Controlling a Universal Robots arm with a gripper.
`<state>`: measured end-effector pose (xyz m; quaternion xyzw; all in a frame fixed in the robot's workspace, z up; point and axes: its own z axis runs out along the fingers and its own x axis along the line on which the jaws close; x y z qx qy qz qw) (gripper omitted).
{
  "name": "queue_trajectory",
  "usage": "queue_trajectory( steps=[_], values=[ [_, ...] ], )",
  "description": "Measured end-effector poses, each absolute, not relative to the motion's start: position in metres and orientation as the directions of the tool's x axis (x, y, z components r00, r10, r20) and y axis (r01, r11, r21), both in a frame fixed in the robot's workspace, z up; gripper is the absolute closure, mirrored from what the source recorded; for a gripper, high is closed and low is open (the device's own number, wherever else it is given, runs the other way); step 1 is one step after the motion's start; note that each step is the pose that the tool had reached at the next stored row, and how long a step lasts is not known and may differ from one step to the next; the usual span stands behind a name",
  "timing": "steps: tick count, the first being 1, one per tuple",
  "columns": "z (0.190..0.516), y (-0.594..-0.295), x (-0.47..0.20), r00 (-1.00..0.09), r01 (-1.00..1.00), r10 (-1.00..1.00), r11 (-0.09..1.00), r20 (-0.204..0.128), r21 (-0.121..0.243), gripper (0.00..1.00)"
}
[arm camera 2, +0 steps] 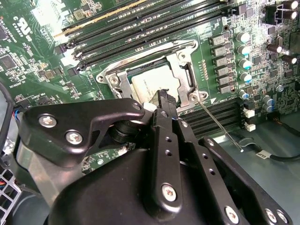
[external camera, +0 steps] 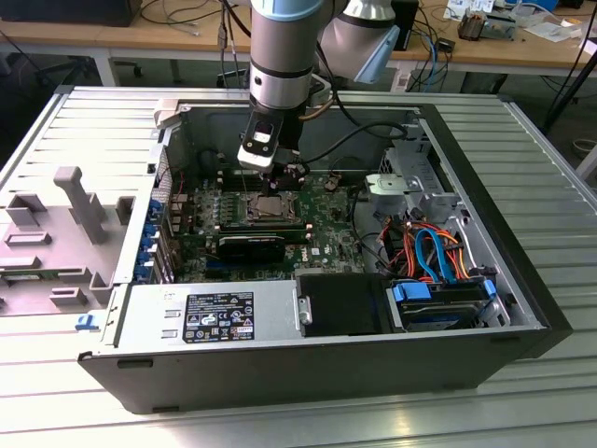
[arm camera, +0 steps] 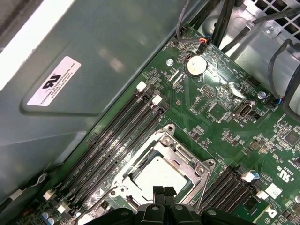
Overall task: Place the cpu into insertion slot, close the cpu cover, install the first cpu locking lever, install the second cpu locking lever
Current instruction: 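Install the first cpu locking lever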
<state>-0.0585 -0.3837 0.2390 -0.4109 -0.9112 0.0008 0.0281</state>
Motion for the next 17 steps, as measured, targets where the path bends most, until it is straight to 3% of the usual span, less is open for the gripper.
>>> queue_trajectory(
  steps=[17],
  values=[
    [0.2390, -0.3837, -0.0585, -0.674, 0.737, 0.737, 0.675, 0.050, -0.025, 0.89]
  ],
)
